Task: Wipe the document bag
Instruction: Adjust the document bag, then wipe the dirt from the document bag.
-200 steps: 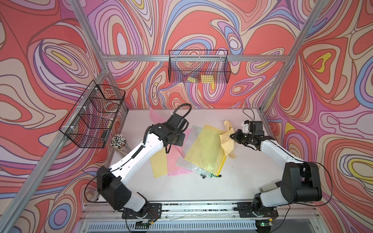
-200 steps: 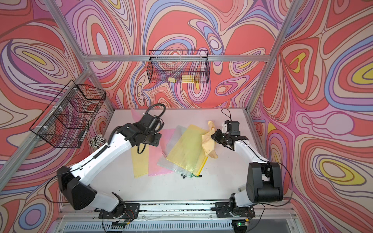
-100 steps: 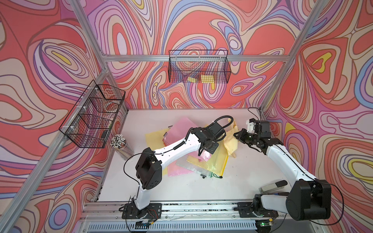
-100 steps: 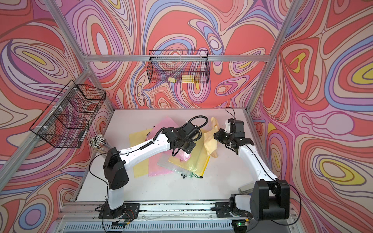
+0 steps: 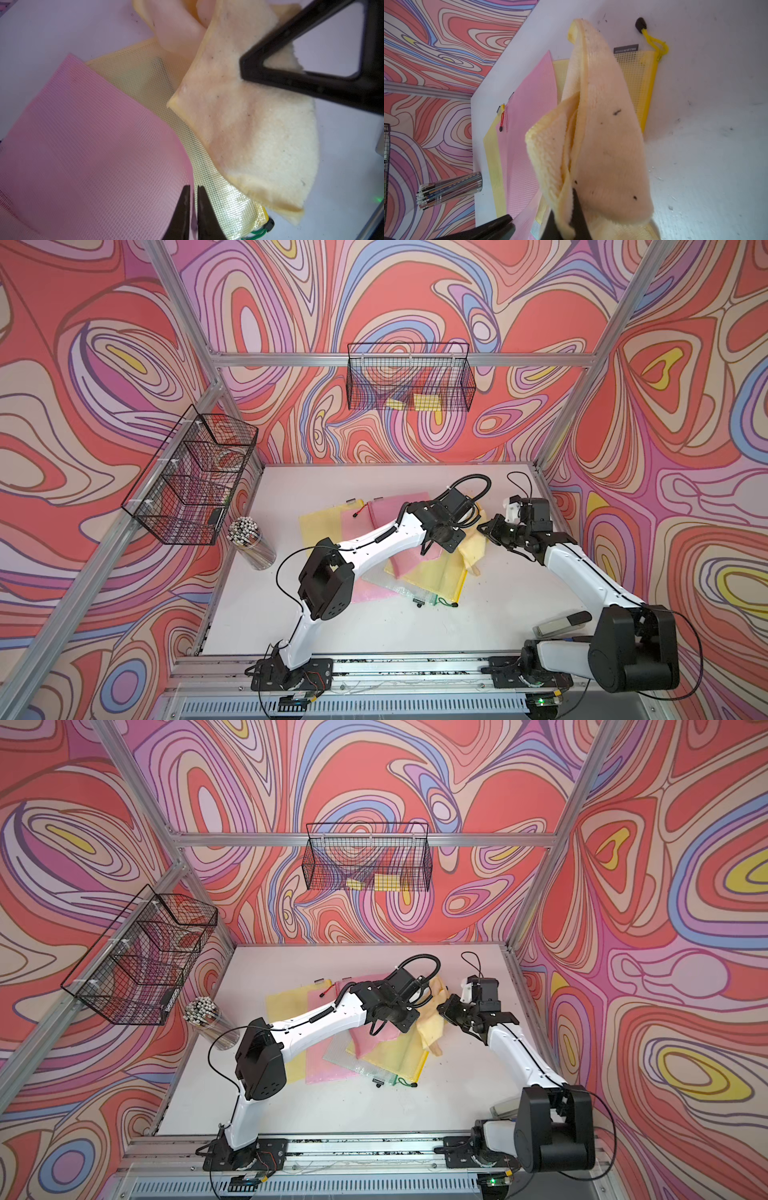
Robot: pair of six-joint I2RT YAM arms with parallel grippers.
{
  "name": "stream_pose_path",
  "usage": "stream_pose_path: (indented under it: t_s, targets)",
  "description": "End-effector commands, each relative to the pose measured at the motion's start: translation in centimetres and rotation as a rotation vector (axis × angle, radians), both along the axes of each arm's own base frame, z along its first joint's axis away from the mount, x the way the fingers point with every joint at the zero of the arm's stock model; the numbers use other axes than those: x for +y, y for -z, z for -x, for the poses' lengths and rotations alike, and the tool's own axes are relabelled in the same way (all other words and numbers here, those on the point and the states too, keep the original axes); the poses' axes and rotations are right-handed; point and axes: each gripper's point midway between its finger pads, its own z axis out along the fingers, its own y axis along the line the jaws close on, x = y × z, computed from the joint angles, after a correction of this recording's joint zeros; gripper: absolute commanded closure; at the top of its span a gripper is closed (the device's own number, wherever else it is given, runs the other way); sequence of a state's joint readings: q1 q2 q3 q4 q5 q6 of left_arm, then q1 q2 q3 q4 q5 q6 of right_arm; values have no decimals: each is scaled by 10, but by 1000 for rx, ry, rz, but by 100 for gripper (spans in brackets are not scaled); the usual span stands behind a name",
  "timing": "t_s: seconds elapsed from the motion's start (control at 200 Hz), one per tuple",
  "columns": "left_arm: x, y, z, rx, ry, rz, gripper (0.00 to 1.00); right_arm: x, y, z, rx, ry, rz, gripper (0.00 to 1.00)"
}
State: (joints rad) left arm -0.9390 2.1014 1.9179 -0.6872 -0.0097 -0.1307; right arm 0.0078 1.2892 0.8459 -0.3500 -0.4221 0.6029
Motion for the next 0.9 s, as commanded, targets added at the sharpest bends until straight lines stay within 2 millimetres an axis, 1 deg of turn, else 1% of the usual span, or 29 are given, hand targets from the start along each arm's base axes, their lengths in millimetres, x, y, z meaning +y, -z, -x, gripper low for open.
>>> stream_pose_path:
  t_s: [0.0, 0.045, 0.12, 0.185, 0.255, 0.3, 0.31, 0.346, 0.386, 0.411, 0.436, 0.506, 0.591, 0.651, 0.731, 0.776, 0.801, 0.811, 0.826, 0.891]
  targets:
    - [-24, -6, -2, 6, 57, 93, 84, -19, -29, 2, -53, 63, 109, 100]
    - [-29, -5, 2, 27, 68, 119, 82, -24, -35, 3, -61, 73, 138, 100]
    - [-31, -4, 6, 59, 62, 151, 78, -24, -42, 2, -73, 70, 147, 100]
    - [-27, -7, 8, 60, 30, 189, 67, -17, -47, 1, -82, 36, 120, 100]
    - [-14, -17, 7, 47, -17, 246, 54, -6, -49, -4, -98, -2, 76, 100]
    - [0, -24, 3, 34, -66, 286, 46, 4, -49, -9, -102, -27, 57, 100]
    - [5, -23, 3, 38, -79, 292, 45, 6, -49, -10, -104, -34, 56, 100]
    - [20, -28, -3, 36, -131, 329, 41, 16, -48, -13, -107, -58, 57, 100]
    - [42, -29, -9, 55, -196, 359, 41, 28, -48, -18, -112, -85, 72, 100]
    - [59, -24, -10, 85, -243, 367, 41, 36, -49, -21, -117, -104, 82, 100]
    - [70, -27, -17, 90, -282, 407, 41, 44, -48, -25, -119, -124, 90, 100]
    - [114, -14, -24, 134, -405, 442, 41, 66, -44, -36, -121, -178, 96, 100]
    - [161, 7, -24, 156, -530, 440, 41, 89, -24, -50, -85, -239, 91, 100]
    - [185, 22, -21, 188, -596, 414, 42, 104, -7, -59, -61, -277, 85, 100]
    - [204, 38, -13, 224, -646, 406, 43, 121, 15, -67, -33, -320, 92, 100]
    - [212, 48, -10, 240, -667, 410, 43, 125, 30, -69, -4, -333, 96, 100]
    - [216, 53, -9, 250, -675, 419, 44, 128, 31, -70, -4, -341, 90, 100]
    - [217, 55, -9, 254, -680, 421, 44, 128, 42, -71, 18, -344, 91, 100]
    - [219, 58, -9, 260, -685, 427, 44, 129, 49, -71, 30, -347, 89, 100]
    - [227, 72, -9, 291, -711, 452, 46, 131, 69, -70, 69, -354, 82, 100]
